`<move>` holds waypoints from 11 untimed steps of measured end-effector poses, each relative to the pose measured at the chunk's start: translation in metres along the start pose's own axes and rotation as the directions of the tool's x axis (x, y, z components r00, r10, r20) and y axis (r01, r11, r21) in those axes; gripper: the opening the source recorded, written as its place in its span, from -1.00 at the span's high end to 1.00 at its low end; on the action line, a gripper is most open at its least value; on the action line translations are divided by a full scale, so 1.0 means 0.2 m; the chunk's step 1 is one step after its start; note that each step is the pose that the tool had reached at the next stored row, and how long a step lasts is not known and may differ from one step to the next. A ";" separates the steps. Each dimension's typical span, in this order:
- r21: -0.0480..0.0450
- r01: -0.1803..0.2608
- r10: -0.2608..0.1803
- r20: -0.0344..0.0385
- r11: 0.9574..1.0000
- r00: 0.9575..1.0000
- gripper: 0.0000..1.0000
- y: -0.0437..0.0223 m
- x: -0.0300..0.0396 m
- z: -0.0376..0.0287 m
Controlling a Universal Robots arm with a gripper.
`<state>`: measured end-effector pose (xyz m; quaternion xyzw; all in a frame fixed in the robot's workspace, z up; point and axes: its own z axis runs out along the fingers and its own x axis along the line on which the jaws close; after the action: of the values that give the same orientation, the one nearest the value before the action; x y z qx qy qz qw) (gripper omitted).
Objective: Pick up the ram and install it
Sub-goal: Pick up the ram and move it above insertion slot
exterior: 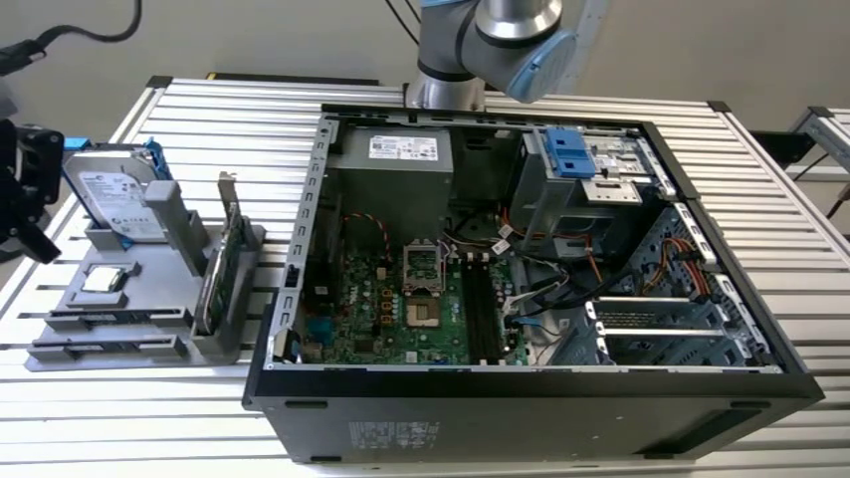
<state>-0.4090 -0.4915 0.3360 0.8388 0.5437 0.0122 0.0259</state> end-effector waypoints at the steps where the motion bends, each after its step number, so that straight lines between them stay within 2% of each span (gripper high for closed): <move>1: 0.000 0.000 0.000 0.000 1.000 1.000 1.00 0.000 0.000 0.003; 11: 0.000 0.000 0.000 0.000 1.000 1.000 1.00 0.001 0.001 0.026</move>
<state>-0.4085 -0.4915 0.3308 0.8388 0.5437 0.0122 0.0259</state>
